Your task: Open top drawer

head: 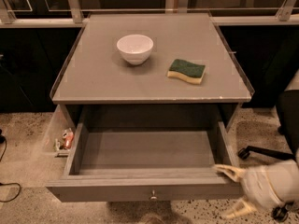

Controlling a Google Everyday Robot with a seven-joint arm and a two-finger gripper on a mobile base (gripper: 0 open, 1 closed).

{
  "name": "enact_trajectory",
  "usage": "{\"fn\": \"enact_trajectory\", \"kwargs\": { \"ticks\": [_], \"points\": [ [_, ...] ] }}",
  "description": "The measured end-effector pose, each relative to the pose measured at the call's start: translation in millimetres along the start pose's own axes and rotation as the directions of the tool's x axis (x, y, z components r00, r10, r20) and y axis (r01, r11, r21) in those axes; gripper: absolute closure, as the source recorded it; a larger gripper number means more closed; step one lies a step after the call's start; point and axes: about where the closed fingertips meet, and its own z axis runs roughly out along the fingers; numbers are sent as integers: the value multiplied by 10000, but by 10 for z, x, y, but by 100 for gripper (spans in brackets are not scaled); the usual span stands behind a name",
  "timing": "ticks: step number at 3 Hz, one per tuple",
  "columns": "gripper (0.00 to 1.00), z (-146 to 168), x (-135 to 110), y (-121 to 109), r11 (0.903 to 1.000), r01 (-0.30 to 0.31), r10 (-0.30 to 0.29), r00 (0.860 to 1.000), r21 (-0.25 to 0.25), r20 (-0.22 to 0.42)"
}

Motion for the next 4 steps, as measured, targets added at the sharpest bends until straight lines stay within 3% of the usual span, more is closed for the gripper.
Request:
{"fn": "enact_trajectory", "kwargs": {
  "ticks": [1, 2, 3, 4],
  "points": [
    [35, -123, 17, 351, 9998, 198, -199, 9997, -59, -169],
    [11, -123, 17, 351, 9998, 199, -200, 9997, -59, -168],
    [0, -123, 17, 351, 9998, 199, -200, 9997, -60, -168],
    [0, -123, 17, 351, 9998, 199, -200, 9997, -60, -168]
  ]
}}
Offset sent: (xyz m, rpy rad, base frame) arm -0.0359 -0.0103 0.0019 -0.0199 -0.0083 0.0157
